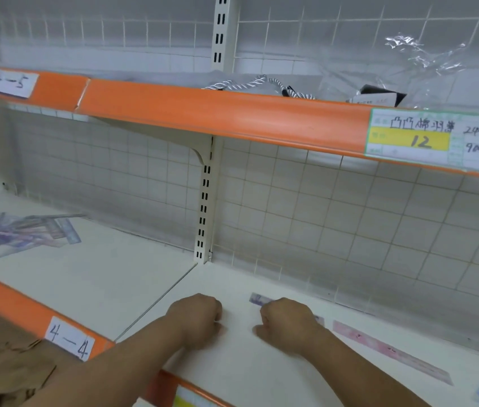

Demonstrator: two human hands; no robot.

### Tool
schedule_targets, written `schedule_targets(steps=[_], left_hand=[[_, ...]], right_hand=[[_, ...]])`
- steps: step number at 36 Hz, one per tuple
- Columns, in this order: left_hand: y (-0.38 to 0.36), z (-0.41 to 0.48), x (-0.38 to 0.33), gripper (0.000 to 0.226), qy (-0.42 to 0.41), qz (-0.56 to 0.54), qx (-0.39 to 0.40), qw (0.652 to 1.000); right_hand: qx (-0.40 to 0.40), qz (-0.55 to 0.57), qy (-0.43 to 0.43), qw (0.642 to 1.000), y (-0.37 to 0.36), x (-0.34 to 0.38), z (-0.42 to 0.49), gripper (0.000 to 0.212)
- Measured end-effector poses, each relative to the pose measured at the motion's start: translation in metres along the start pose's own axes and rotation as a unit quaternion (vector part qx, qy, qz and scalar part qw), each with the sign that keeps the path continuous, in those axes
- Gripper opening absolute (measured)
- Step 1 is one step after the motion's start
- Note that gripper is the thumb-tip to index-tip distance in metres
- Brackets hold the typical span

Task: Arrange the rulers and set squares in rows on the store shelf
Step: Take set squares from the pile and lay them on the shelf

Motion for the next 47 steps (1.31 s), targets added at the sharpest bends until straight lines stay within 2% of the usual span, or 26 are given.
schedule_targets(steps=[4, 17, 25, 34, 42, 47], left_hand=[[0.006, -0.016, 0.013, 0.028, 0.021, 0.002, -0.032, 0.999], [0.033, -0.065, 0.080, 0.028, 0.082, -0.019, -0.083, 0.993], [0.065, -0.099, 0.155, 0.025, 0.095, -0.039, -0.097, 0.990], [0.117, -0.148, 0.259, 0.028, 0.093, -0.049, -0.108, 0.989], [0.152, -0.174, 0.342, 0.029, 0.088, -0.054, -0.101, 0.990], [0.165, -0.173, 0.383, 0.027, 0.091, -0.059, -0.100, 0.989]], right_hand=[[-0.019, 0.000, 0.043, 0.999, 0.009, 0.024, 0.005, 0.036], [-0.020, 0.014, 0.132, 0.991, 0.043, 0.111, 0.027, 0.027], [-0.048, 0.032, 0.136, 0.989, 0.076, 0.186, 0.056, 0.021], [-0.082, 0.058, 0.119, 0.988, 0.119, 0.290, 0.092, 0.026], [-0.077, 0.074, 0.110, 0.988, 0.146, 0.372, 0.119, 0.016], [-0.073, 0.055, 0.111, 0.990, 0.156, 0.404, 0.146, 0.020]])
Point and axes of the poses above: each hand's wrist, its own z-axis towards the middle knuckle, its own y-axis out of the back of the hand, x = y × z, the point moved 3 cm from there along z, towards the middle knuckle, and after that the axes turned 13 degrees about -z, right-handed, at the moved point
